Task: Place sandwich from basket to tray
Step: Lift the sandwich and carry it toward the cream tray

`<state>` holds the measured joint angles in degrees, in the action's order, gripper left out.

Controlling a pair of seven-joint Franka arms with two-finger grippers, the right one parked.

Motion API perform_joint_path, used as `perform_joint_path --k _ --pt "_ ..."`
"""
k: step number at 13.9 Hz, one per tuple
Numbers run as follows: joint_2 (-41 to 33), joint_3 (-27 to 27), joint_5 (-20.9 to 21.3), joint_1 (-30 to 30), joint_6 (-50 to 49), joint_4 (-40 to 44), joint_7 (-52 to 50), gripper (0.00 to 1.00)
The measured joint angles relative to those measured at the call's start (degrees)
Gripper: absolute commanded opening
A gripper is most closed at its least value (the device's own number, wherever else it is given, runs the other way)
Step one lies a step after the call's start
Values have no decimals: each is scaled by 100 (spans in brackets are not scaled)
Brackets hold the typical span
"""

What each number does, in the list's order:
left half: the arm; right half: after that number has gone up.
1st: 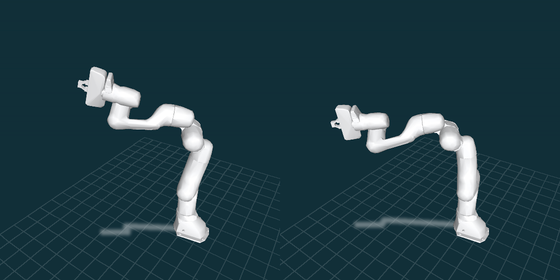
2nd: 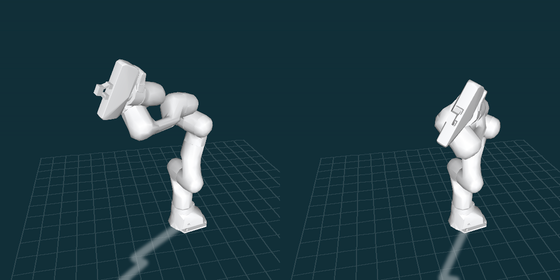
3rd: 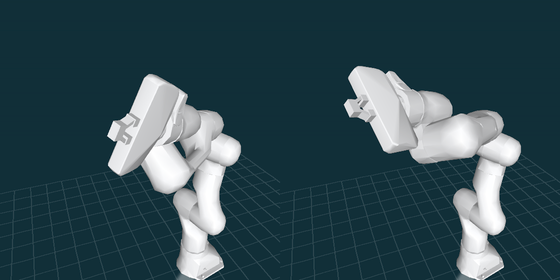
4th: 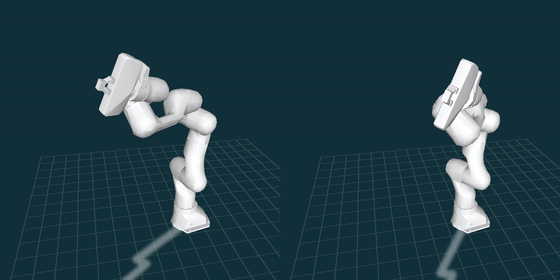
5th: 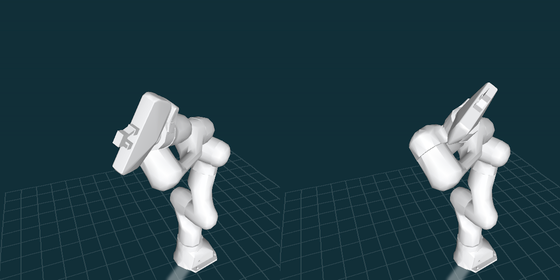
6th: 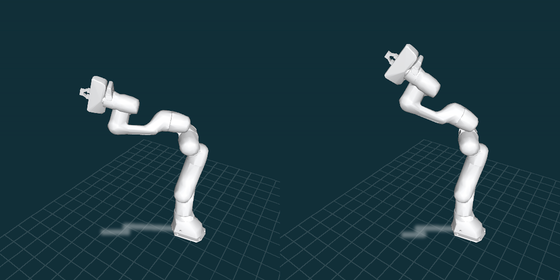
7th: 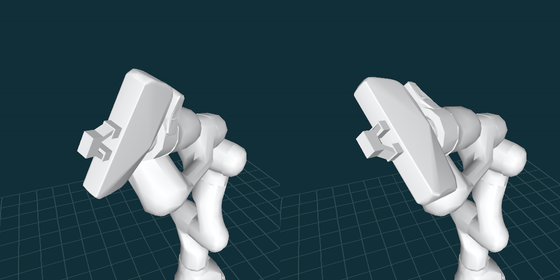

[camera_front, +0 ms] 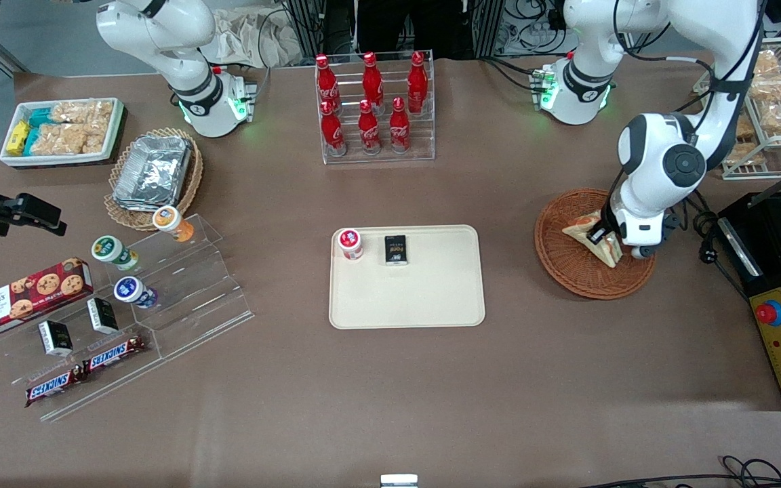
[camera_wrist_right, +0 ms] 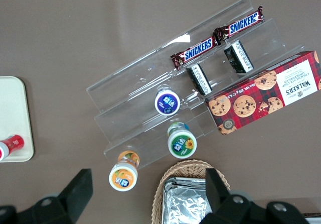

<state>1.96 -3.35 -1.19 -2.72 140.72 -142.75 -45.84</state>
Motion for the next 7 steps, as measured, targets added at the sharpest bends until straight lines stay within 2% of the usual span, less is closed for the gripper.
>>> perform_joint_path --k 4,7 --pt "-632 -365 23 -2 -1529 877 487 0" --pt "-454 -1101 347 -19 -2580 2015 504 0"
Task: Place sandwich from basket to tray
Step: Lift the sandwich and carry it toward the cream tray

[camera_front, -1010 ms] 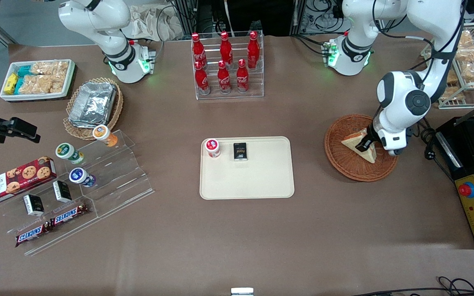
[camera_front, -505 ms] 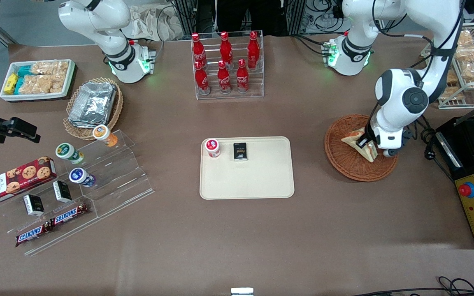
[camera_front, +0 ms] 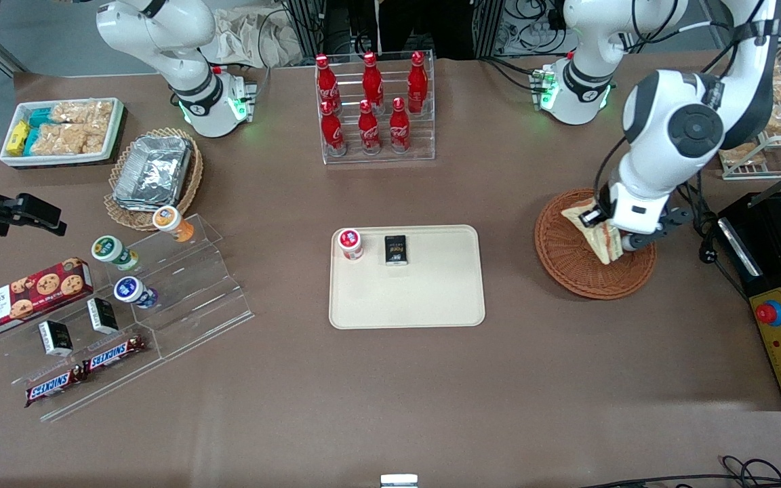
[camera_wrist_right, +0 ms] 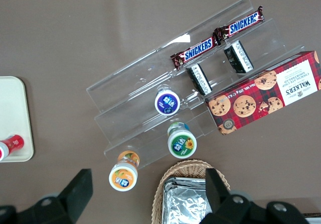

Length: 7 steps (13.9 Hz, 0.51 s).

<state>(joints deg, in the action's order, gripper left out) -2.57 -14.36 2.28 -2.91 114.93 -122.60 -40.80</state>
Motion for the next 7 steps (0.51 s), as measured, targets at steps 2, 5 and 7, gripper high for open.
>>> perform_joint_path --k 2,5,7 --pt "438 -482 86 -19 -92 564 -17 0" --pt "1359 -959 323 -39 -91 1317 -1 0" --pt "2018 -1293 741 -41 -86 1800 -1 0"
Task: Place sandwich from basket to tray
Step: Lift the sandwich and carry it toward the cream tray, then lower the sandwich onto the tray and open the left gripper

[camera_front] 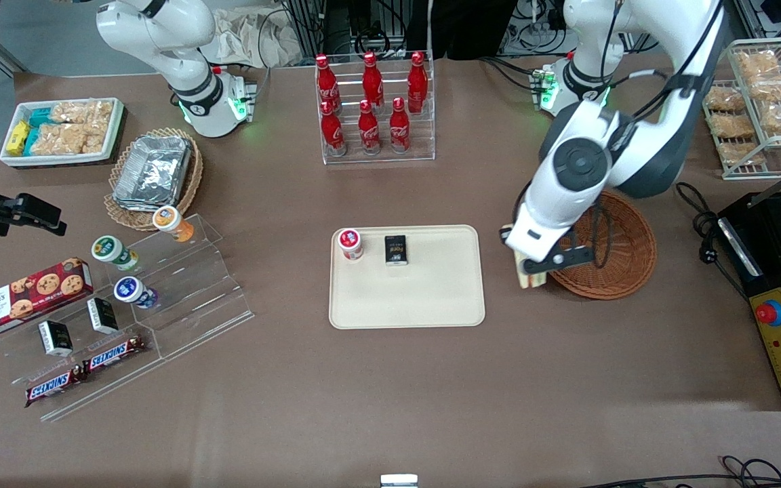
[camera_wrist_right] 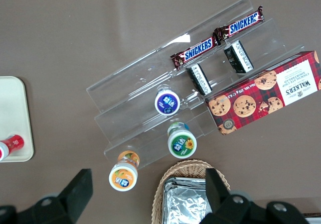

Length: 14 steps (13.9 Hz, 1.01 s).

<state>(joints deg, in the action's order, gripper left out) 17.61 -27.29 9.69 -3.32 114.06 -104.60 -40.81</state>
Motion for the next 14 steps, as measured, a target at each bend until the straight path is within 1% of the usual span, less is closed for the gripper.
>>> perform_joint_path --k 2,4,6,7,9,10,11,12,14 --pt "636 -303 393 -8 9 413 -18 0" --pt "1190 -479 771 -105 13 723 -26 0" --pt "1664 -497 1015 -309 48 950 -53 0" --pt "1872 -496 1170 -361 119 1036 -67 0" --pt "2181 -495 1351 -385 246 1102 -68 0" --pt "2299 -495 1431 -401 299 1109 -68 25" --pt "2394 -496 1506 -420 326 1116 -68 80" --pt "2450 -495 1535 -435 330 1124 -69 100" --pt "2482 -496 1556 -460 330 1150 -92 100"
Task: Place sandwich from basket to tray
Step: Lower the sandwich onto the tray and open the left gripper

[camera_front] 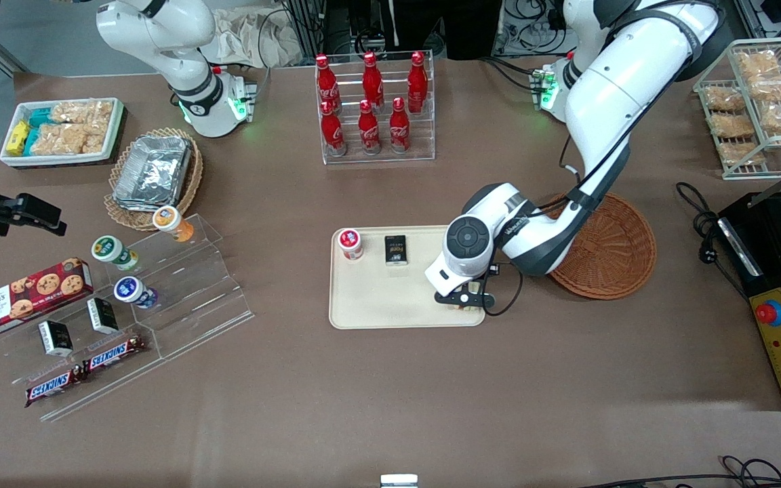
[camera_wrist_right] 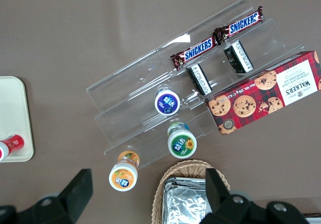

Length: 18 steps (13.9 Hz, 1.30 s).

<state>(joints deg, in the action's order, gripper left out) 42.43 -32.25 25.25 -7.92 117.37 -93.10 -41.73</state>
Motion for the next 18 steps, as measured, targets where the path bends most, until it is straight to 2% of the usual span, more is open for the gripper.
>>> perform_joint_path --k 7,9,12,13,16,18 --pt "-138 -5 -41 54 -70 315 -291 100" --pt "-527 -16 -337 167 -486 516 -290 100" --pt "-1517 -3 -1203 694 -1262 679 -201 100" --pt "-1886 108 -1395 831 -1497 690 -119 100" --pt "-2906 980 -2114 851 -1940 678 117 100" --pt "-3507 1662 -2277 743 -2164 546 656 100"
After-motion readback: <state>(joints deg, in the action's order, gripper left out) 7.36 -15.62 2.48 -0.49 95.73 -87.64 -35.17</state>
